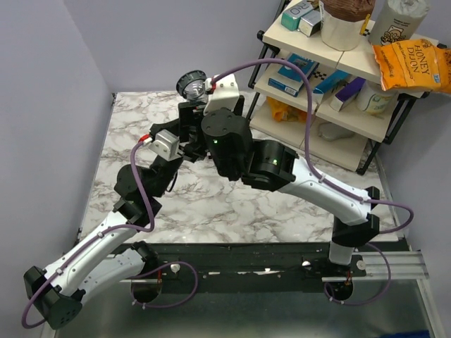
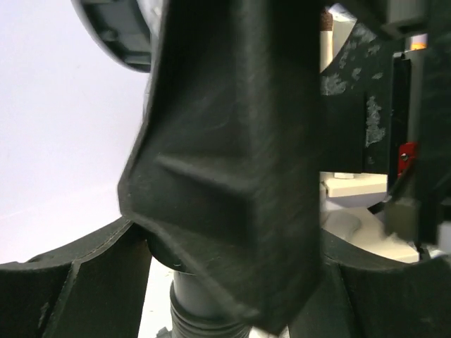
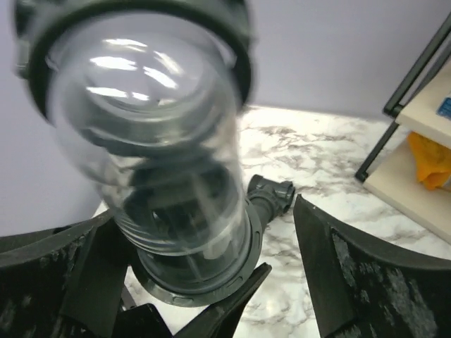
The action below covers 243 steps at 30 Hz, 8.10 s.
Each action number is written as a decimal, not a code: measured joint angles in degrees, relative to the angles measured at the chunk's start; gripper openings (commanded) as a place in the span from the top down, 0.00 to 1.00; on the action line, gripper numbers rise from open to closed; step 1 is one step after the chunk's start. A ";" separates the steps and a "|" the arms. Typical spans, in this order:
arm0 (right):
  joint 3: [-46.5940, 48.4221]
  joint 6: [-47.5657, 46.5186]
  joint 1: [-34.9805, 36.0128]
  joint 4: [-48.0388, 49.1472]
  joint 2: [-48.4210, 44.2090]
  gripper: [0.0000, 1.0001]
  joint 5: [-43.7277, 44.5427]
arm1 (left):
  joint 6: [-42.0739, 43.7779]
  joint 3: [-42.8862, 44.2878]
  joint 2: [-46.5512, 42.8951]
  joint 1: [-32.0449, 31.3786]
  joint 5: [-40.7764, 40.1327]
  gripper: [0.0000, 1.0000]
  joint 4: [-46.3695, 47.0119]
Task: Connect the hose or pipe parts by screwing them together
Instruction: Install the adaptor on the pipeline.
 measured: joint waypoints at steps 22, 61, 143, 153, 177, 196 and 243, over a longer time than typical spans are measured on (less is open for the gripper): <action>-39.56 -5.92 -27.65 26.21 -36.22 0.00 -73.83 | -7.08 -0.83 -3.30 0.94 7.54 1.00 3.89; -41.48 21.38 -32.52 71.45 -19.69 0.63 -125.52 | -22.77 -0.83 -2.01 2.47 37.97 1.00 7.37; -43.21 -19.17 -14.01 16.15 -42.77 0.00 -61.92 | -8.24 1.42 -1.99 4.42 13.44 1.00 6.29; -41.44 -22.25 -23.98 17.59 -39.08 0.00 -88.08 | -20.65 1.42 -2.34 4.42 36.20 1.00 6.93; -38.66 -1.16 -31.01 46.18 -25.24 0.06 -122.62 | -29.05 0.33 -3.04 4.09 43.19 1.00 11.63; -37.00 12.48 -31.01 62.79 -20.57 0.35 -129.00 | -30.01 -0.55 1.01 1.01 43.28 1.00 15.96; -42.45 -14.38 -0.07 43.12 -19.19 0.99 -3.08 | -3.61 -0.85 1.16 0.66 6.32 1.00 -7.15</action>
